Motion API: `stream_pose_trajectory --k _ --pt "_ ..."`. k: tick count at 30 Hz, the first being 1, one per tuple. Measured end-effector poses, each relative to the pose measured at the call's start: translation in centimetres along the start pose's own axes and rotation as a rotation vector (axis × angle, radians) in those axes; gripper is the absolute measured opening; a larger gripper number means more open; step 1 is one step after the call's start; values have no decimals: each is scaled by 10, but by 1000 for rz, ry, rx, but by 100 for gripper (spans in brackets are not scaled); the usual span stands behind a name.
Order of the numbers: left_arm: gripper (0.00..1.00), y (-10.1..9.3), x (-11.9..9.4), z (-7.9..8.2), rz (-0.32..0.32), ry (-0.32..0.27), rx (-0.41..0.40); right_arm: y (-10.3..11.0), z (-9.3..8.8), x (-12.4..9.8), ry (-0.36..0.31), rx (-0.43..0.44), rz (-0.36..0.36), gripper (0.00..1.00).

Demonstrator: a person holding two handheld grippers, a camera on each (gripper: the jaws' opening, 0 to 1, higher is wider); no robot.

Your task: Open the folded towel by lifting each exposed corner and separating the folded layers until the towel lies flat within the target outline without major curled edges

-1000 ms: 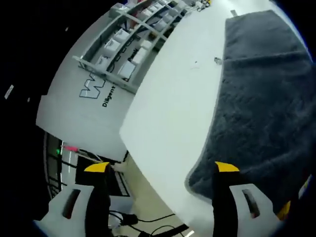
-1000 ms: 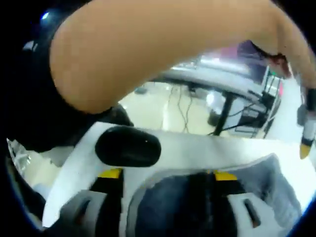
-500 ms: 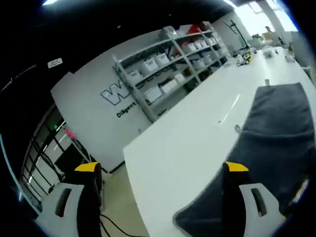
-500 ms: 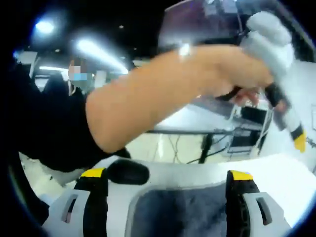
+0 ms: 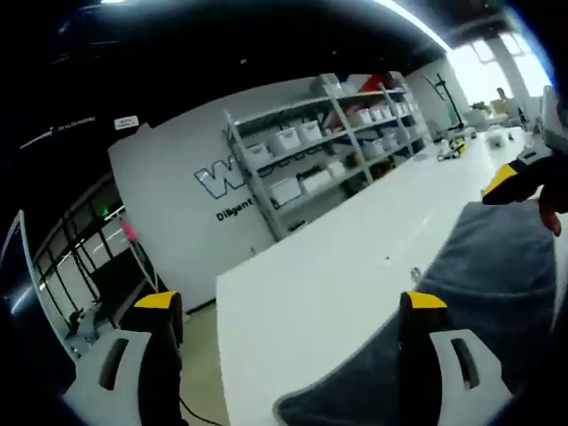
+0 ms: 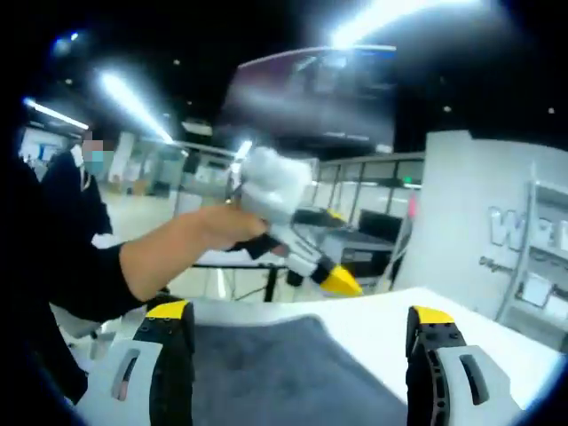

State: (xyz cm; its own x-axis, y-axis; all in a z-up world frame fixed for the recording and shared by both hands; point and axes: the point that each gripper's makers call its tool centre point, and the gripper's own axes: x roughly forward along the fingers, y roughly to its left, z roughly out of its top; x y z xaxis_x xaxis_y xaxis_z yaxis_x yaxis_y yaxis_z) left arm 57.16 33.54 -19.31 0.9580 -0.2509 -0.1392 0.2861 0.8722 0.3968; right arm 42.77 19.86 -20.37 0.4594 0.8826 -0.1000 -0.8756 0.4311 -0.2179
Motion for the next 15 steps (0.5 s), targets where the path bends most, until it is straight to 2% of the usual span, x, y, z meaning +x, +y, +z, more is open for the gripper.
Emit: stream_pose_trajectory --k 1,3,6,11,13,15 --pt "100 1 -2 3 17 -21 -14 -7 1 -8 2 -3 -18 100" --pt "100 -3 -8 6 9 -44 -44 -22 5 -25 -2 -3 -69 100" --pt "100 -21 -20 14 -47 -99 -104 -38 8 -47 -4 4 -110 100" --pt "100 -35 -43 14 -67 -121 -110 -60 14 -81 -41 19 -179 100" --pt "100 -34 -50 11 -49 -125 -112 -69 14 -96 -51 31 -206 100" --pt "100 -22 -55 -1 23 -78 -93 -74 12 -106 -46 55 -215 100"
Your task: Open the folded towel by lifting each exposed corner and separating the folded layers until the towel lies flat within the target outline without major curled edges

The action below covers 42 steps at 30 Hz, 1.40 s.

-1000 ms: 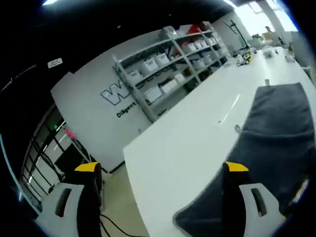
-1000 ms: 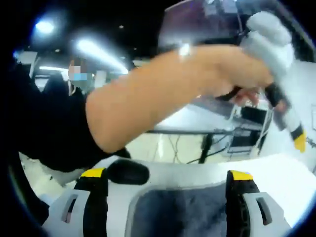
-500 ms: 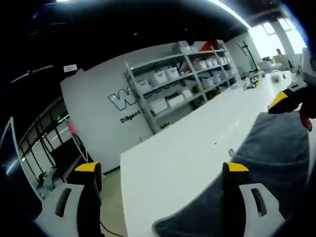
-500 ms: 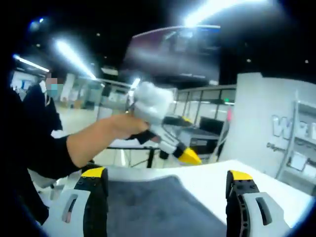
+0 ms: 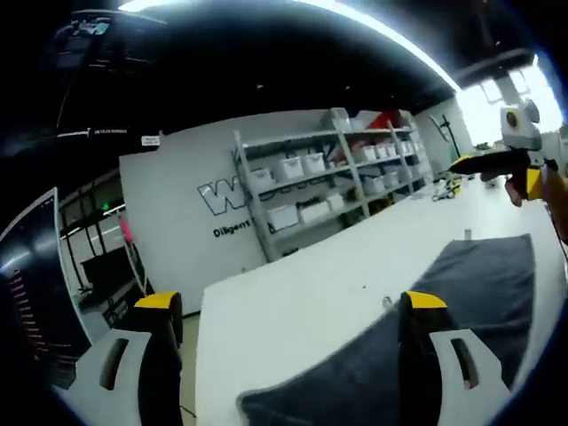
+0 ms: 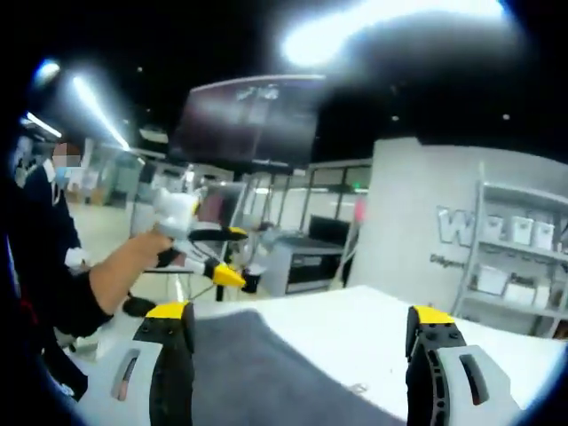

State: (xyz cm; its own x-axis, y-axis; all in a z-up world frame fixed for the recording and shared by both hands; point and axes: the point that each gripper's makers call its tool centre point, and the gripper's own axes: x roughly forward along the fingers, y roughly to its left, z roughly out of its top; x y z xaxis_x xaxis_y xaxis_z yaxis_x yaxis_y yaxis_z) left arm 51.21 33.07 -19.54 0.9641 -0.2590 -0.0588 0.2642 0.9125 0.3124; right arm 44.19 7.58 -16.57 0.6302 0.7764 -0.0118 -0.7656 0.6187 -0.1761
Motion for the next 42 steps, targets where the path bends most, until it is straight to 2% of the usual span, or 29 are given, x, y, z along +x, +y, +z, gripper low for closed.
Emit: stream_pose_trajectory --k 1,6,10,11,12,14,19,22,28,31,35,37,42 --pt "100 5 -4 -3 28 16 19 -2 0 -5 1 2 -2 100" --pt "100 1 -16 1 12 -7 -14 -32 4 -36 -24 3 -99 100" --pt "100 -7 -22 3 6 -14 -8 -44 3 -57 -24 10 -129 100" --pt "98 -18 -23 6 -44 -36 -2 -47 2 -65 -25 5 -141 100" --pt "93 -22 -25 9 -65 -61 8 -50 1 -72 -21 -3 -150 100" --pt "94 -27 -32 13 -67 -101 -80 -59 -2 -87 -16 -19 -182 100" --pt "98 -33 -37 -8 -59 -44 -28 -77 -11 -124 9 -28 -240 100" --pt "99 -39 -42 -15 -66 -35 -26 -84 -15 -143 16 -32 -274 100" --pt "100 -38 -44 -22 -40 -45 -67 -95 -19 -166 14 -37 -320 100" --pt "100 -41 -43 -31 -40 -29 -71 -100 -25 -174 18 -34 -338 100" --pt "100 -40 -44 -41 -40 -13 -90 -104 -40 -185 51 -37 -359 100" --pt "100 -41 -47 -49 -37 -6 -95 -105 -48 -196 73 -90 -386 100" --pt "100 -46 -52 -75 -43 36 -102 -117 -76 -225 107 -43 -446 100"
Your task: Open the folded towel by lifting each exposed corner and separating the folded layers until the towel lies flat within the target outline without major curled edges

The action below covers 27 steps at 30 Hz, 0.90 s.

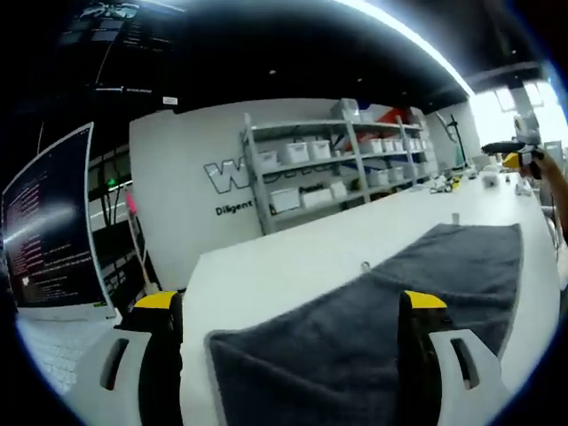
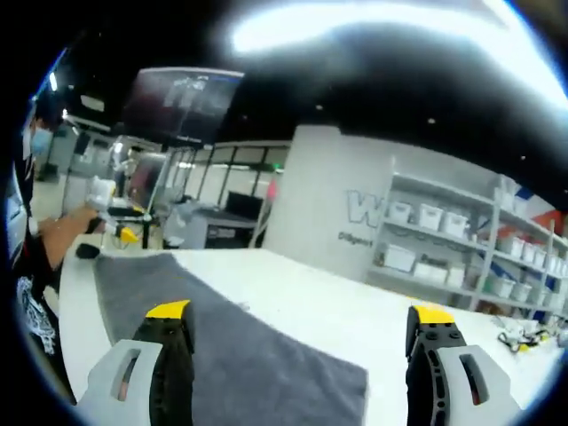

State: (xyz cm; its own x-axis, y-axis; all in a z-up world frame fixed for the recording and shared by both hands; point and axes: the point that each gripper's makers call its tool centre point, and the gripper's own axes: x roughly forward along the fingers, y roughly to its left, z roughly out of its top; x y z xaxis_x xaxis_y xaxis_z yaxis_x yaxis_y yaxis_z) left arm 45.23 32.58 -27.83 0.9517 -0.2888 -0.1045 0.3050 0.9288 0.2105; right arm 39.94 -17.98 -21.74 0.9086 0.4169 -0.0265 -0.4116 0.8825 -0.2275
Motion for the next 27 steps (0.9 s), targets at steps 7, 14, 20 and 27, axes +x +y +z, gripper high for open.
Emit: stream_pose_trajectory --k 7,14,20,27 --pt "100 7 -1 -10 11 6 -53 -26 -19 -22 26 37 -69 100" --pt "99 5 0 -11 2 3 -51 -30 -20 -28 4 66 -81 100" --pt "99 14 4 -20 33 34 -73 -30 -28 -23 17 63 -79 100" --pt "99 32 13 -29 110 28 -155 -43 -37 -16 42 93 -102 100"
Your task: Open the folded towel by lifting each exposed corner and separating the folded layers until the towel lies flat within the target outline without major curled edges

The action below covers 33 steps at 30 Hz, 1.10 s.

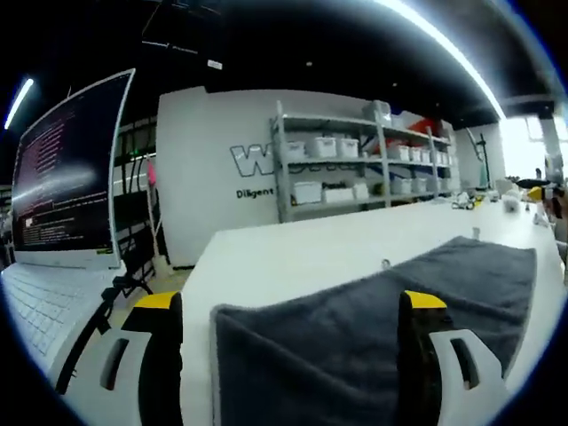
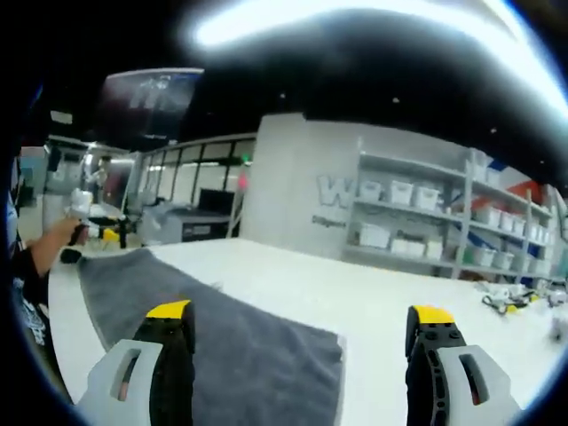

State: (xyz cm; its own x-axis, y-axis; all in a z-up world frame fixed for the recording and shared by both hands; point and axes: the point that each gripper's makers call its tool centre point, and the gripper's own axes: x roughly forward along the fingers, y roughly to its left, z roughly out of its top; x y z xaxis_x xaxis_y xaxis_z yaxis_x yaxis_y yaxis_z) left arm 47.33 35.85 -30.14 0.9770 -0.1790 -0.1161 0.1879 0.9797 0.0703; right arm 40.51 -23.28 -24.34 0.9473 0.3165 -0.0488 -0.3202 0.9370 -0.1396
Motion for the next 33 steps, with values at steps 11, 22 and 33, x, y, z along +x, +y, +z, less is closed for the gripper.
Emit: stream_pose_trajectory --k 11,22,33 --pt "98 2 40 6 -53 85 30 -26 -10 42 77 -29 -5 100" --pt "100 15 80 -5 -91 171 -70 -40 -14 75 129 -19 20 99" --pt "98 29 103 -18 -96 273 -111 -56 -29 108 216 -33 19 93"
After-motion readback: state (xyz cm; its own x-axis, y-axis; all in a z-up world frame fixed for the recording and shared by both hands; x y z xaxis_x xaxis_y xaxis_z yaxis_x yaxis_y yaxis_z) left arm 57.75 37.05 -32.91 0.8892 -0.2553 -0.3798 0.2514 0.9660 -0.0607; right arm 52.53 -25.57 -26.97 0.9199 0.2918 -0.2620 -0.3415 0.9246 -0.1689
